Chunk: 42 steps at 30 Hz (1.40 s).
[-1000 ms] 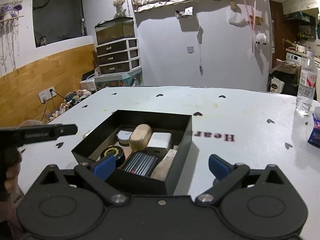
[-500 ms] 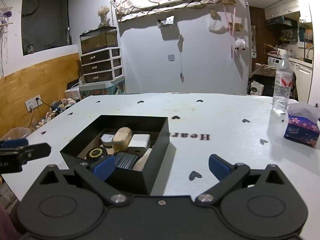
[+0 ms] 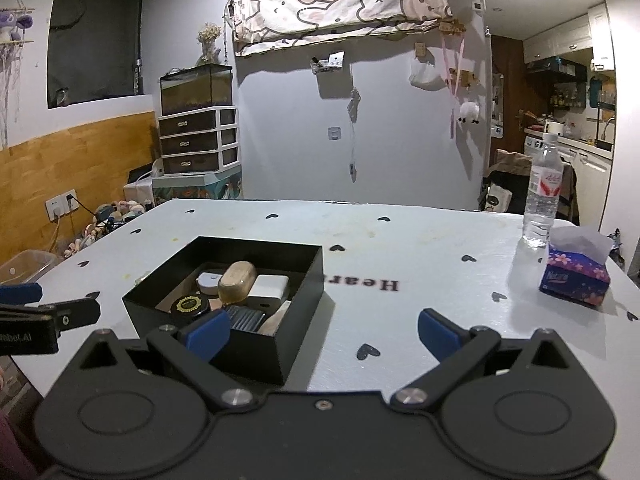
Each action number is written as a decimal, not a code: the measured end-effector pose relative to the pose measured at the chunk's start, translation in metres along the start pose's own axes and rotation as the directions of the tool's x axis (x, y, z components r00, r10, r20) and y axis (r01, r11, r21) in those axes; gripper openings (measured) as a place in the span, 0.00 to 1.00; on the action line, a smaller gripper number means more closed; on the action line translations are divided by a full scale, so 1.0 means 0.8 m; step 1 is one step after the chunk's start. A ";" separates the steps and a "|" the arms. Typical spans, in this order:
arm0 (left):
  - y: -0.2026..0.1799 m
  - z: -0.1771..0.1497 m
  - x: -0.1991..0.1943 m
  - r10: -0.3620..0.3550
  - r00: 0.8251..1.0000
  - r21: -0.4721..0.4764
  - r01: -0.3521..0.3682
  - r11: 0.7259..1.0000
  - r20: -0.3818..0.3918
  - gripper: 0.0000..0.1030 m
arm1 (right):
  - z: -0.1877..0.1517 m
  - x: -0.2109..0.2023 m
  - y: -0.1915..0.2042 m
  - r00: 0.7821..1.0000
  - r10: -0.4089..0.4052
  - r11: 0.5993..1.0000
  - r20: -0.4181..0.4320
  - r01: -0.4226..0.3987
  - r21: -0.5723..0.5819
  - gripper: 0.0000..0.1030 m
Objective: Organize rigid objects
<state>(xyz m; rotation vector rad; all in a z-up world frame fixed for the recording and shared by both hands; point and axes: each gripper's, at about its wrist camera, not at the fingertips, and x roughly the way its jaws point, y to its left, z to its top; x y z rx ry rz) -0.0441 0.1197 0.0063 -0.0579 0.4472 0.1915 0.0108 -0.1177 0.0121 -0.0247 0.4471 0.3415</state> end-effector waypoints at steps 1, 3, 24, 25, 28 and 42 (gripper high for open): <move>-0.001 -0.001 -0.001 0.009 1.000 0.004 -0.009 1.000 0.003 1.00 | 0.000 -0.001 0.000 1.000 -0.001 1.000 -0.001 0.001 -0.002 0.99; -0.003 -0.002 -0.002 0.023 1.000 0.009 -0.023 1.000 0.005 1.00 | 0.000 -0.003 0.000 1.000 0.005 1.000 -0.002 -0.005 -0.005 0.99; -0.009 -0.001 -0.008 0.038 0.999 0.019 -0.039 0.999 0.030 1.00 | -0.004 -0.004 -0.006 1.000 0.000 1.000 -0.021 0.001 0.008 0.99; -0.008 -0.001 -0.008 0.039 0.999 0.020 -0.039 0.999 0.029 1.00 | -0.004 -0.004 -0.006 1.000 0.000 1.000 -0.022 0.000 0.009 0.99; -0.009 -0.001 -0.008 0.038 0.999 0.021 -0.038 0.999 0.029 1.00 | -0.004 -0.004 -0.006 1.000 0.001 1.000 -0.022 0.000 0.010 0.99; -0.009 -0.001 -0.008 0.037 0.999 0.021 -0.038 0.999 0.029 1.00 | -0.004 -0.004 -0.006 1.000 0.000 1.000 -0.021 0.000 0.009 0.99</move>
